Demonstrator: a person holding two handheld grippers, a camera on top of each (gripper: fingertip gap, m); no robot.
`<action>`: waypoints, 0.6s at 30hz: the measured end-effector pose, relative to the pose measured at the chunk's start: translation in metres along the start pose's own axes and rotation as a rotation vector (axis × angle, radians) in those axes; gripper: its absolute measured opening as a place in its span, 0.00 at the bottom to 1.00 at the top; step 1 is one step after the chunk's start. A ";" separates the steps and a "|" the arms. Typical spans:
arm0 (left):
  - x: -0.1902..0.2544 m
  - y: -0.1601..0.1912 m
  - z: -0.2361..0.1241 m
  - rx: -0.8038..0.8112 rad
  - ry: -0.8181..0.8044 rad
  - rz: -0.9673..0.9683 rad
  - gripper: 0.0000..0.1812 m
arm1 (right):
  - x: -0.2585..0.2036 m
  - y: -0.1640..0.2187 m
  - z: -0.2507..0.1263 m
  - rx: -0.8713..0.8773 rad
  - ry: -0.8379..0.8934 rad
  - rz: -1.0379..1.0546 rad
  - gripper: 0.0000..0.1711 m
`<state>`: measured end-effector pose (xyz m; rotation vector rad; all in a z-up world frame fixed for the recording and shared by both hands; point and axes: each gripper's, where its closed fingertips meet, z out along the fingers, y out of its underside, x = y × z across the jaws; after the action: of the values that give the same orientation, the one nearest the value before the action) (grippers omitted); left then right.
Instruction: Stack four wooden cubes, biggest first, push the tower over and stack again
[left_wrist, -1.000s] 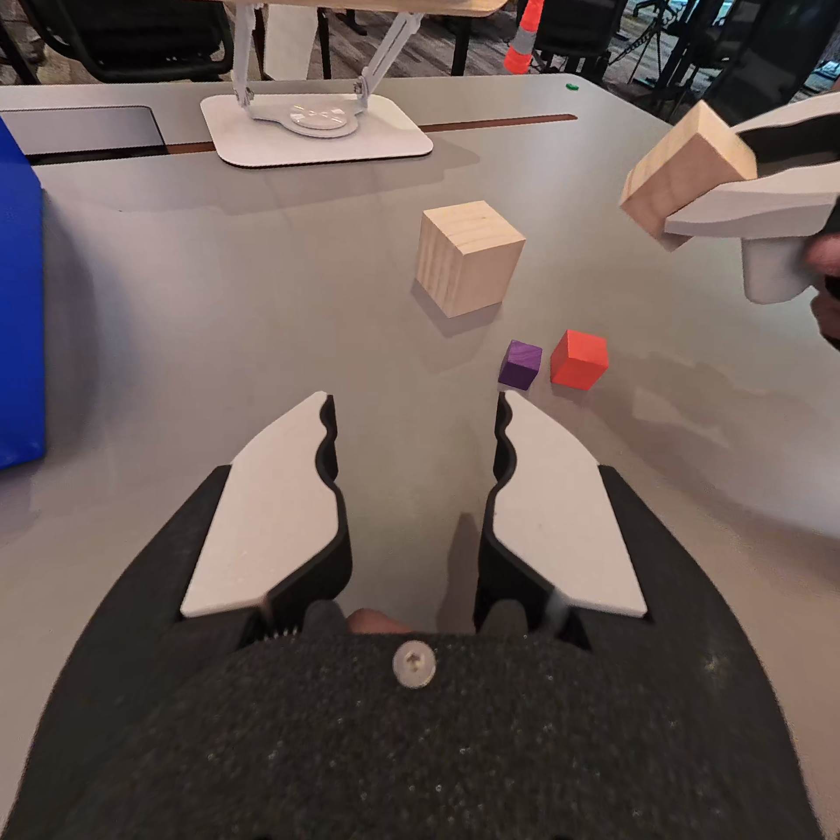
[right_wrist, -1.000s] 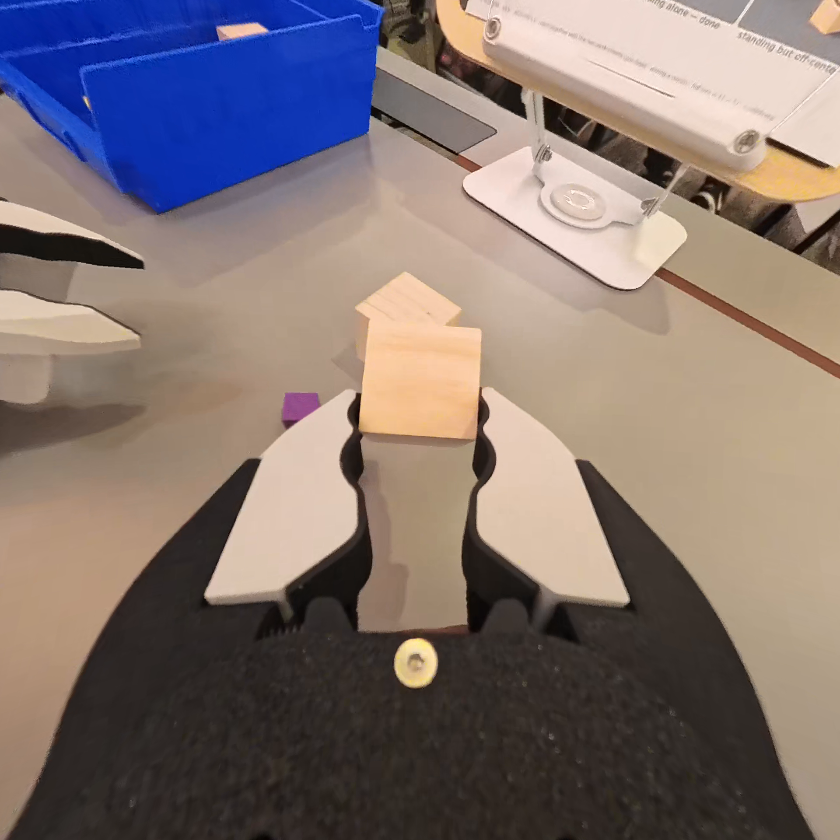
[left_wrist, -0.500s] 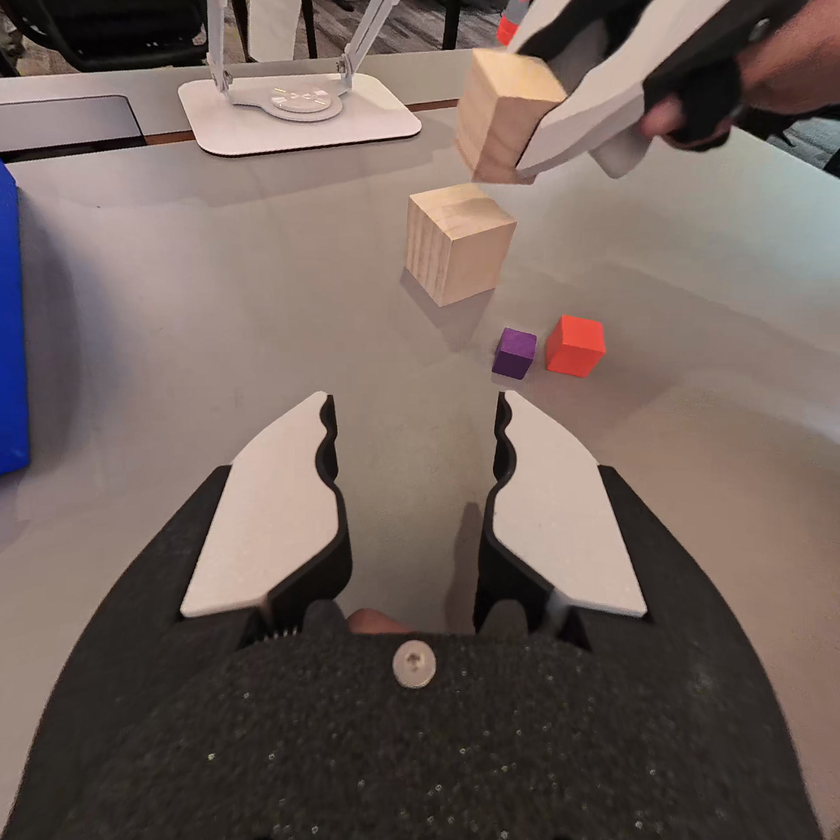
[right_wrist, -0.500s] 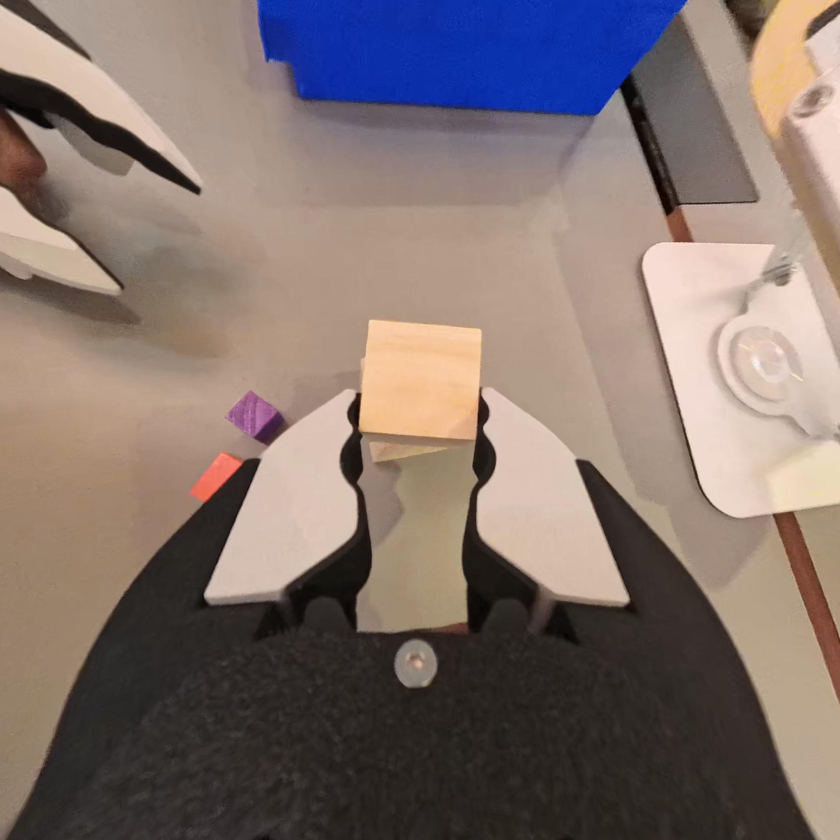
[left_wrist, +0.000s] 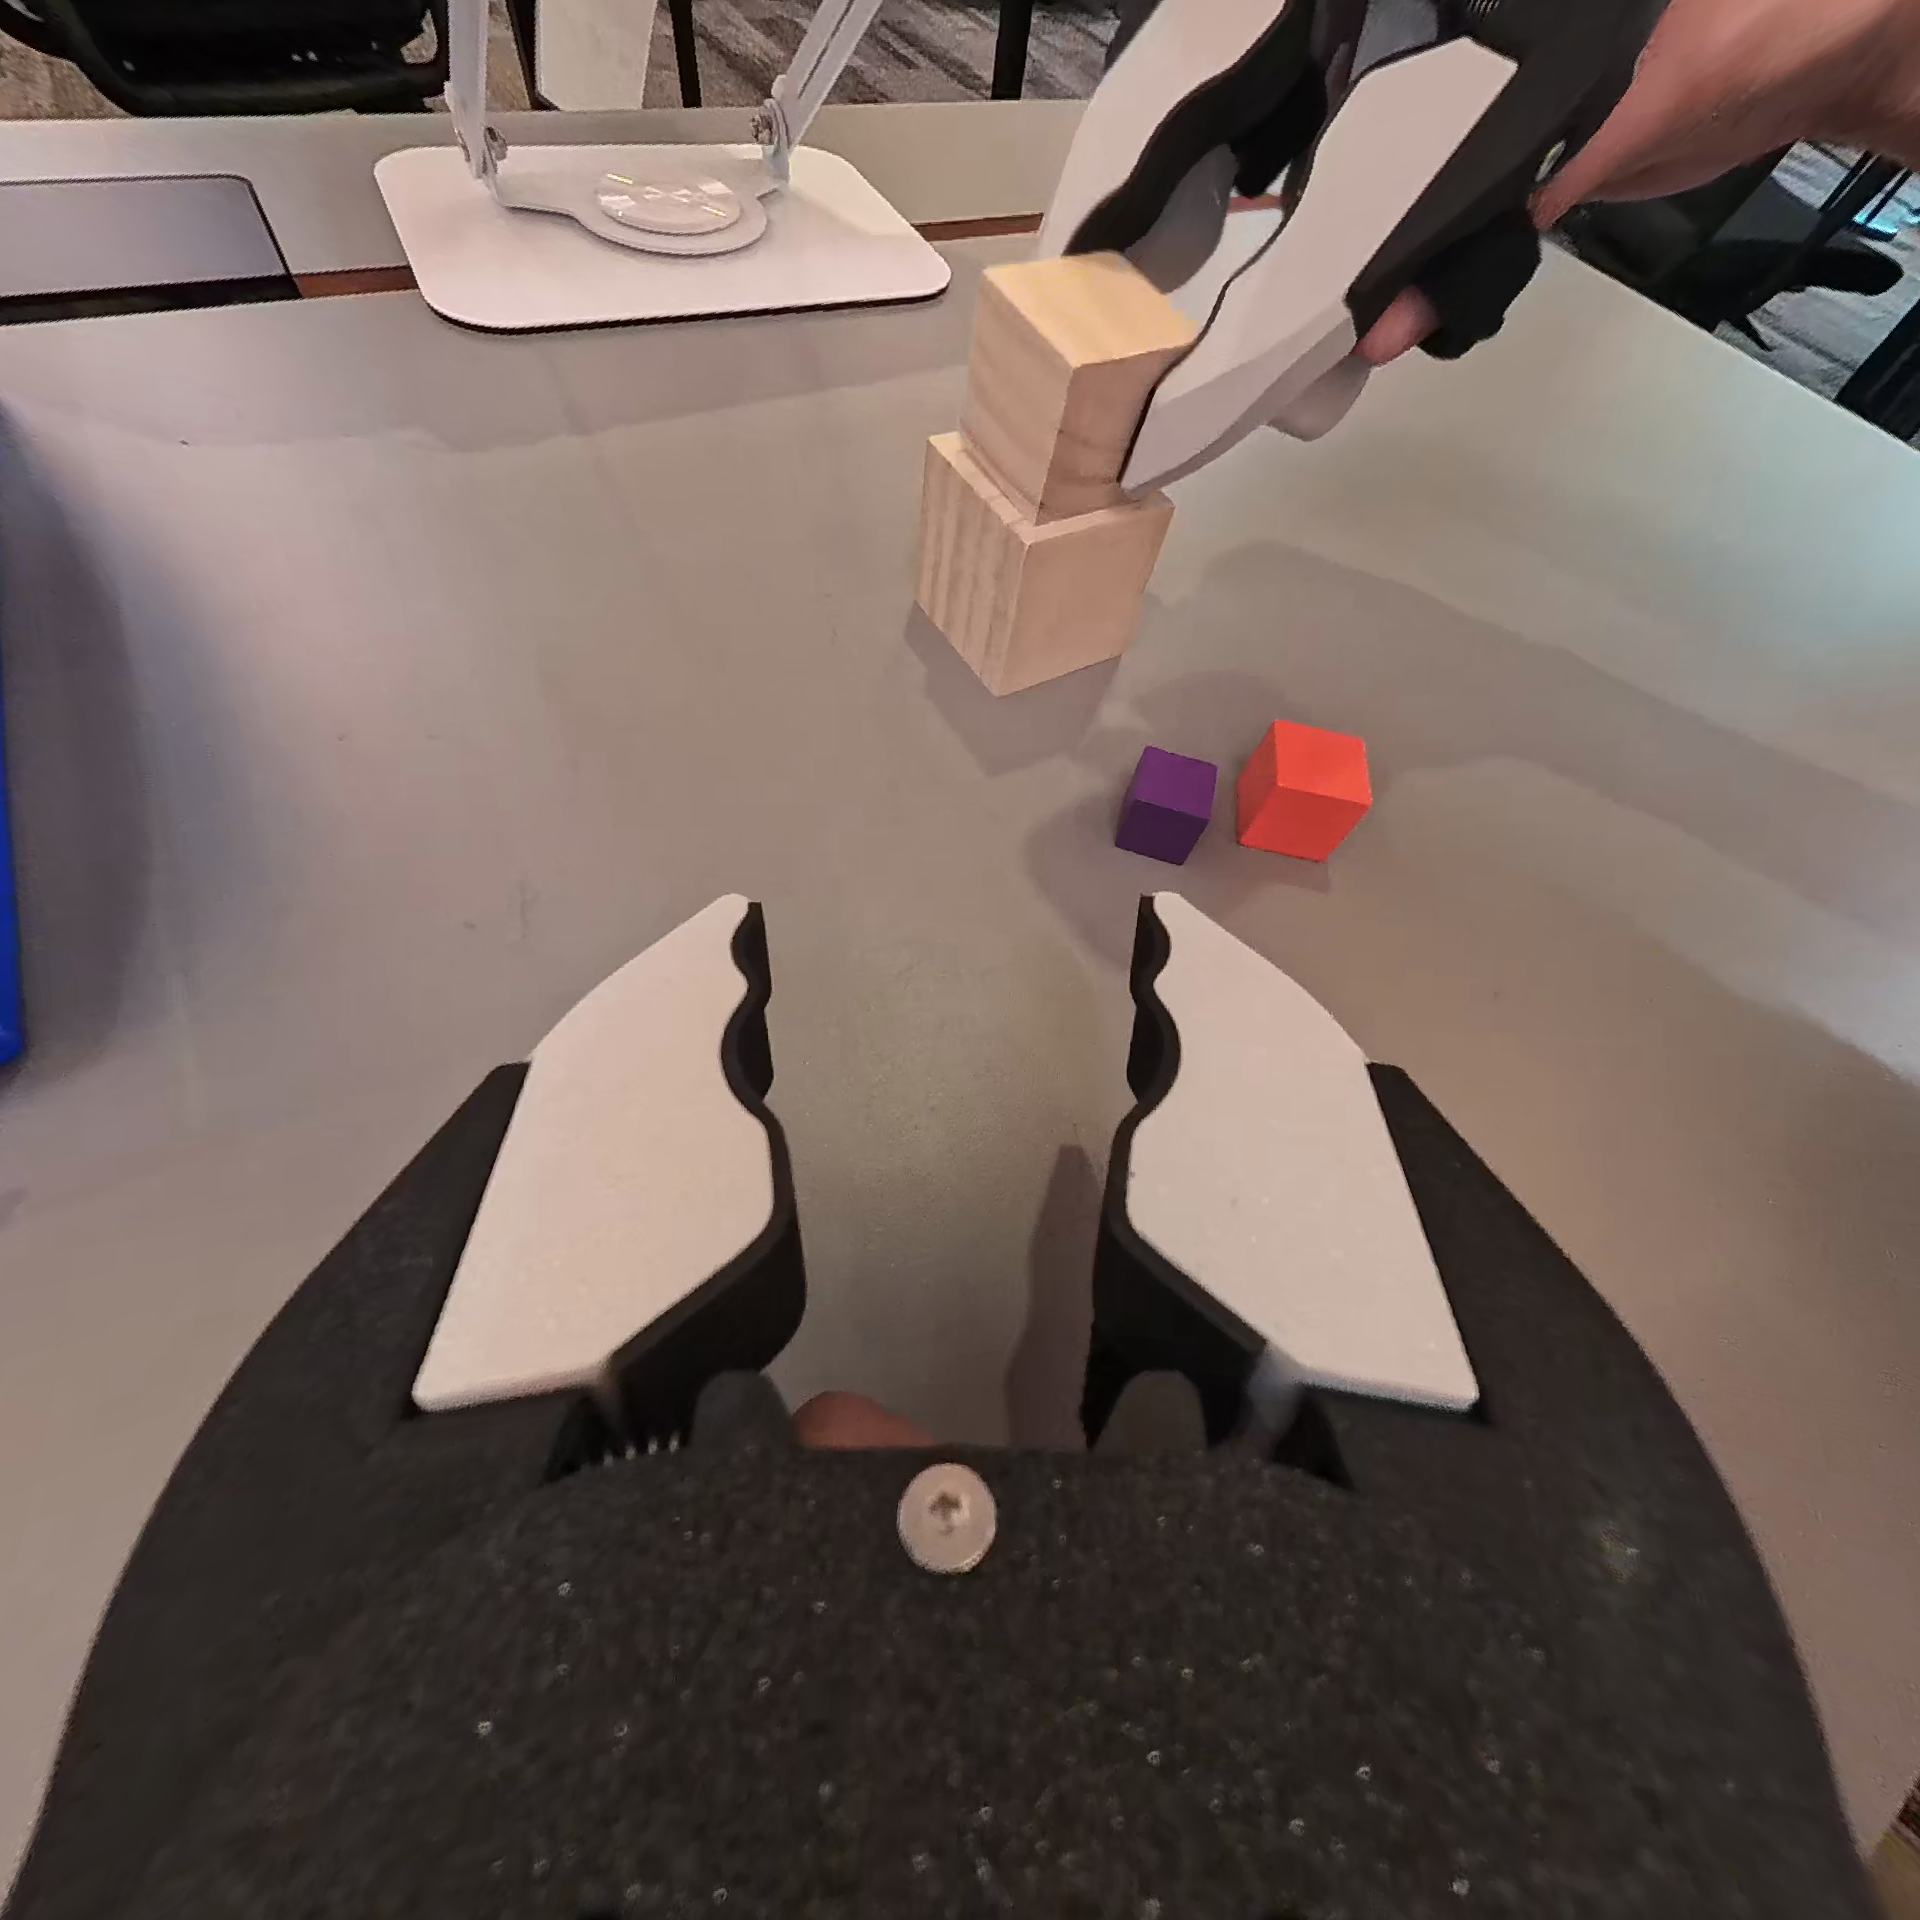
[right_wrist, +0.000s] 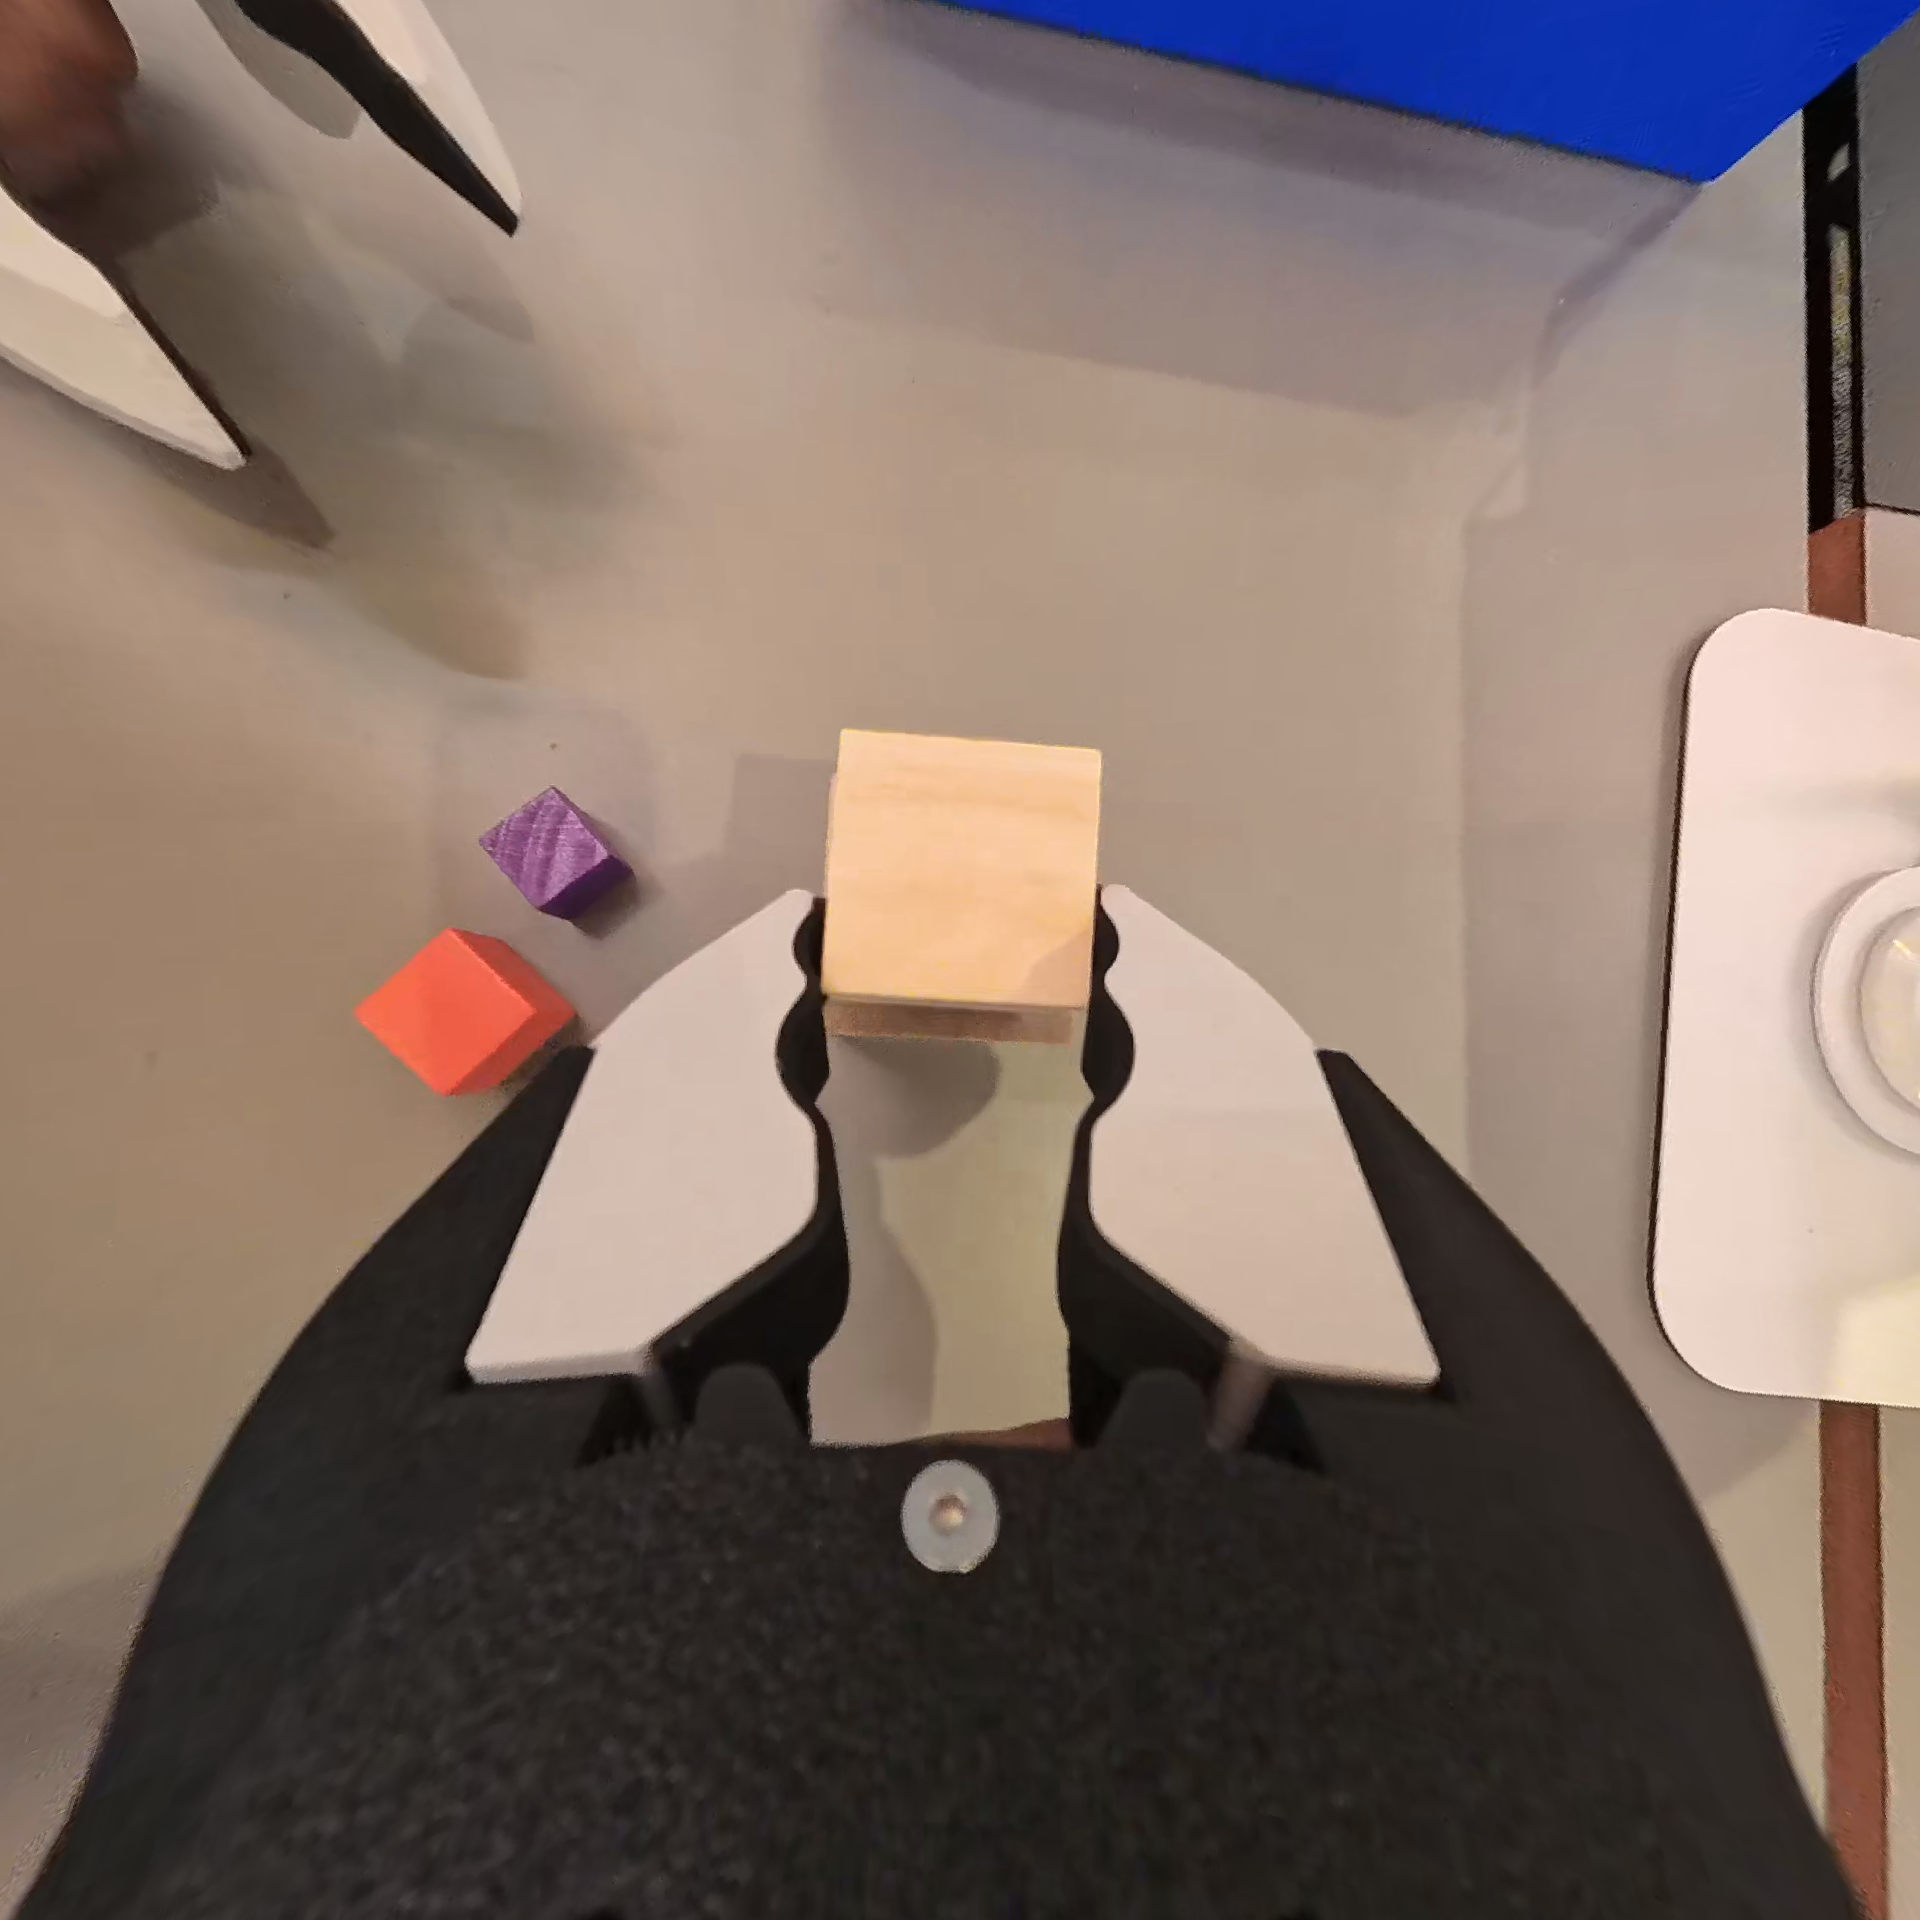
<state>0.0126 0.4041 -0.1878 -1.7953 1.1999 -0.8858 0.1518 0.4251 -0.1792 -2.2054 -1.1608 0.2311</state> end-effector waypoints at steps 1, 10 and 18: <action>0.000 0.000 0.000 -0.003 -0.001 0.001 0.37 | 0.000 0.000 0.000 0.002 0.001 -0.005 0.27; 0.001 0.001 0.001 -0.011 -0.002 0.009 0.38 | 0.003 -0.007 -0.016 0.048 0.063 -0.026 0.35; 0.014 0.004 0.001 -0.023 0.045 0.011 0.38 | -0.018 -0.023 -0.104 0.395 0.576 0.272 0.34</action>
<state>0.0168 0.3901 -0.1899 -1.7935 1.2517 -0.9141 0.1694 0.3738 -0.0851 -1.8836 -0.4543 -0.0634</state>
